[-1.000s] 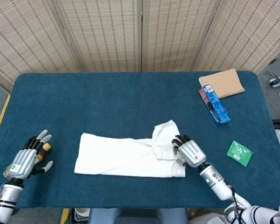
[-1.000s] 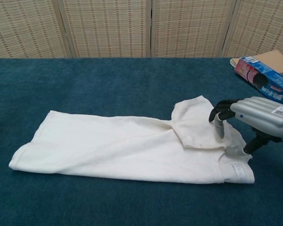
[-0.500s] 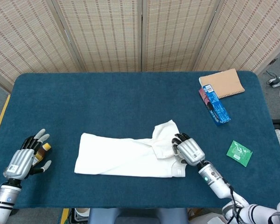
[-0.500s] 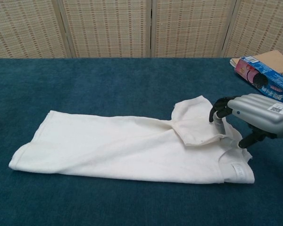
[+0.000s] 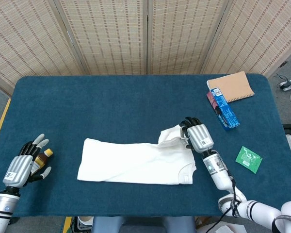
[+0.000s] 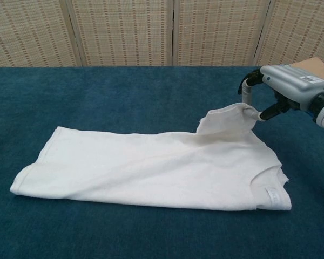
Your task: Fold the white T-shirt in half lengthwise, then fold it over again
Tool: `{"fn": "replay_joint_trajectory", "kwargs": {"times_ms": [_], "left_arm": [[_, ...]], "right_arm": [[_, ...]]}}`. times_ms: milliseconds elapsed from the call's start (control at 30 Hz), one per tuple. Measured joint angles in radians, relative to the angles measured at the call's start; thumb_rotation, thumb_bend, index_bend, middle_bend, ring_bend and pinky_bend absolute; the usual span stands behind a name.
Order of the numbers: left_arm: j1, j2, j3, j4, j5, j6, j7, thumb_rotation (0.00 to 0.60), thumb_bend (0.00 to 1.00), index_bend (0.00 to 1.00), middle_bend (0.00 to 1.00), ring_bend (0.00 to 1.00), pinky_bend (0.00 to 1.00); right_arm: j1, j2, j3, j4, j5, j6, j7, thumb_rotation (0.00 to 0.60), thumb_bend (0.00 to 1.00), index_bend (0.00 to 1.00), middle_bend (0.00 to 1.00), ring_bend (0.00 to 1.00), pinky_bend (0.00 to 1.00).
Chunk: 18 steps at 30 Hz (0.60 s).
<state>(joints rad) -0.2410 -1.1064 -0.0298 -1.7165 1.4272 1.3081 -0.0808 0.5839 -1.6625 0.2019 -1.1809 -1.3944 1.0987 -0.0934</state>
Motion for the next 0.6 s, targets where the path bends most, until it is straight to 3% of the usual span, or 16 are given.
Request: {"fn": "replay_joint_trajectory", "kwargs": {"times_ms": [200,267,433,600], "left_arm": [[0.009,0.004,0.003,0.004,0.003,0.004,-0.009,0.6,0.32,0.0,0.0,0.0,0.0],[0.01,0.004,0.003,0.006,0.002,0.003,-0.011,0.6,0.32,0.0,0.0,0.0,0.0],[0.009,0.008,0.001,0.007,0.006,-0.001,-0.01,0.6,0.32,0.0,0.0,0.0,0.0],[0.005,0.015,-0.003,0.005,0.009,-0.004,-0.003,0.6,0.32,0.0,0.0,0.0,0.0]], "right_arm": [[0.047,-0.059,0.042,0.093,0.058,-0.041,-0.03,0.6,0.38,0.62,0.31,0.16,0.18],[0.064,-0.078,0.057,0.129,0.077,-0.055,-0.038,0.6,0.37,0.56,0.28,0.16,0.18],[0.101,-0.097,0.092,0.153,0.15,-0.113,-0.081,0.6,0.25,0.19,0.17,0.13,0.15],[0.101,-0.069,0.091,0.108,0.146,-0.101,-0.085,0.6,0.21,0.13,0.16,0.12,0.15]]}}
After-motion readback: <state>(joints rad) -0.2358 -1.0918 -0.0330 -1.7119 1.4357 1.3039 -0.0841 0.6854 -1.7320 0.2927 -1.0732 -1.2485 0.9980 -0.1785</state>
